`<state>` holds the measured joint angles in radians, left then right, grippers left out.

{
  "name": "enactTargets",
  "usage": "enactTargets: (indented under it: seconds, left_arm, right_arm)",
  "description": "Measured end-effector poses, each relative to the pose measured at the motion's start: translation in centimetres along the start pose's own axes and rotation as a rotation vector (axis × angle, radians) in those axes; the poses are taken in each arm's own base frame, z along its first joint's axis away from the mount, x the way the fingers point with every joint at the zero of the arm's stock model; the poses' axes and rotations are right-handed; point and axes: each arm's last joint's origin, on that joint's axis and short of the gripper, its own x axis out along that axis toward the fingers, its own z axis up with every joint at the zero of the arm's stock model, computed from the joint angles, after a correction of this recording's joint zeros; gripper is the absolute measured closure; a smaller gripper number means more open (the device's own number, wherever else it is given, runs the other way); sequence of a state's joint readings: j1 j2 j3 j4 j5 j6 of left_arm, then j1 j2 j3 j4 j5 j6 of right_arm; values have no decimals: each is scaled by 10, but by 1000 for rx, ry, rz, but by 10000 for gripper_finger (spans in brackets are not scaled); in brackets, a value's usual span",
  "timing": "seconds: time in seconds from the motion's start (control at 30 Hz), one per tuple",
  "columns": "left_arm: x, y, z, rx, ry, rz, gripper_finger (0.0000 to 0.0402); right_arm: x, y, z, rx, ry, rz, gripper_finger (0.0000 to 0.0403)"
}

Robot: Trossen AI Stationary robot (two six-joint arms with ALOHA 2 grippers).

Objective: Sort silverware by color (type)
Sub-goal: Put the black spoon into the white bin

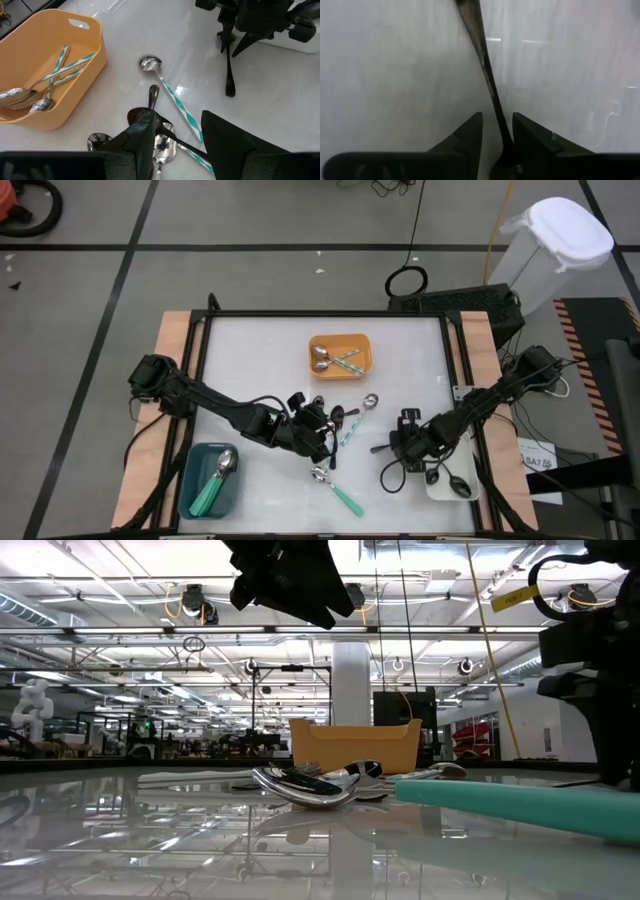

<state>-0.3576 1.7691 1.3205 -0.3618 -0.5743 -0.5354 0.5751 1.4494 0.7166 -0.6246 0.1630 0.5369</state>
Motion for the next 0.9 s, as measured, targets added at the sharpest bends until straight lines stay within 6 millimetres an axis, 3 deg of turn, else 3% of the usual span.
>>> enactTargets:
  seconds: [0.4, 0.63, 0.9]
  left_arm:
    - [0, 0, 0, 0, 0, 0, 240]
    - [0, 0, 0, 0, 0, 0, 240]
    - [0, 0, 0, -1, 0, 0, 240]
  right_arm:
    - [0, 0, 0, -17, 7, 8, 390]
    - [-4, 1, 2, -42, 25, -1, 390]
    - [-31, 4, 19, -96, 14, -65, 393]
